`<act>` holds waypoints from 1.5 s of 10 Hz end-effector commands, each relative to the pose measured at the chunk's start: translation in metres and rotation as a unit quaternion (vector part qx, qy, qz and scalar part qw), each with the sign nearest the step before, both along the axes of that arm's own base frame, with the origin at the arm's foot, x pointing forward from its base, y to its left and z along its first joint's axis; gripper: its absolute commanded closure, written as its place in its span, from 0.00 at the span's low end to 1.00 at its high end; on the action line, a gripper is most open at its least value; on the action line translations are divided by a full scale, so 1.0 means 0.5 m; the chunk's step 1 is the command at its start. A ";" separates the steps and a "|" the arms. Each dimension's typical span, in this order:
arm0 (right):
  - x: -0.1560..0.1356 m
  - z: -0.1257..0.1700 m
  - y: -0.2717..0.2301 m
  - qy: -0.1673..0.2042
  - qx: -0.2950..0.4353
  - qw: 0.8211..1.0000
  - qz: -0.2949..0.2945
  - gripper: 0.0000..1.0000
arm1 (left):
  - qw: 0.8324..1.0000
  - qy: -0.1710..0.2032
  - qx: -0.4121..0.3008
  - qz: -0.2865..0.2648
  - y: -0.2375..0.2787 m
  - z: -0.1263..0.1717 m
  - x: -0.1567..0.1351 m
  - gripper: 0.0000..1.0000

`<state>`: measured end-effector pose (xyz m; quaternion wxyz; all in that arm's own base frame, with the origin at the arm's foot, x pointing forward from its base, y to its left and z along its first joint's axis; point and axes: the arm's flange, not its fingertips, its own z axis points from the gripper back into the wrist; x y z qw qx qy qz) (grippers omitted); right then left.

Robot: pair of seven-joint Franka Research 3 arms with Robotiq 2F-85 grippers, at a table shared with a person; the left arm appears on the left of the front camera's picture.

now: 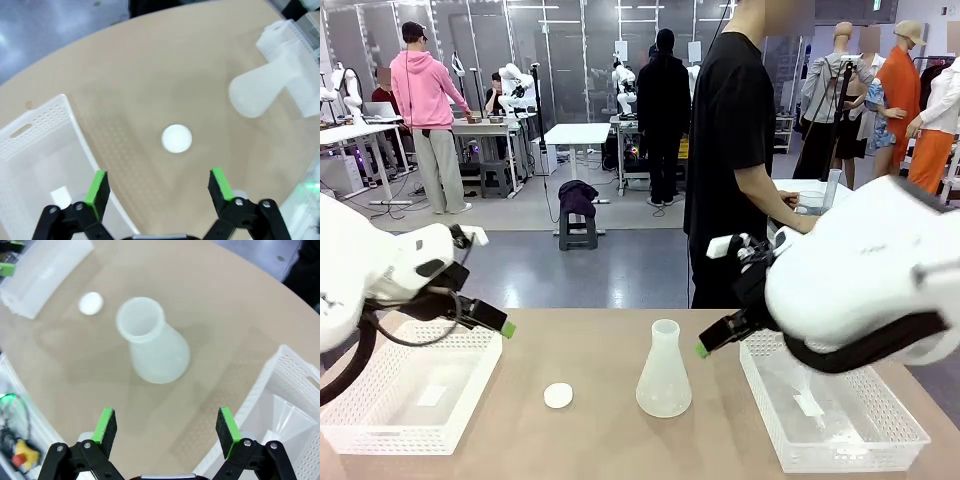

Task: Prepare the solutions needed for the experiment.
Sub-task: Pick up the Plastic Funnel and insert it into the Big flask.

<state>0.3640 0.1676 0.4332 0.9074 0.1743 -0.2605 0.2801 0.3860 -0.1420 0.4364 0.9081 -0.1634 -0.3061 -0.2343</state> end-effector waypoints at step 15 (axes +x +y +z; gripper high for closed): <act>-0.056 0.092 -0.169 0.189 0.406 0.894 0.035 0.00 | 0.846 0.210 -0.484 -0.074 0.121 0.098 -0.066 0.00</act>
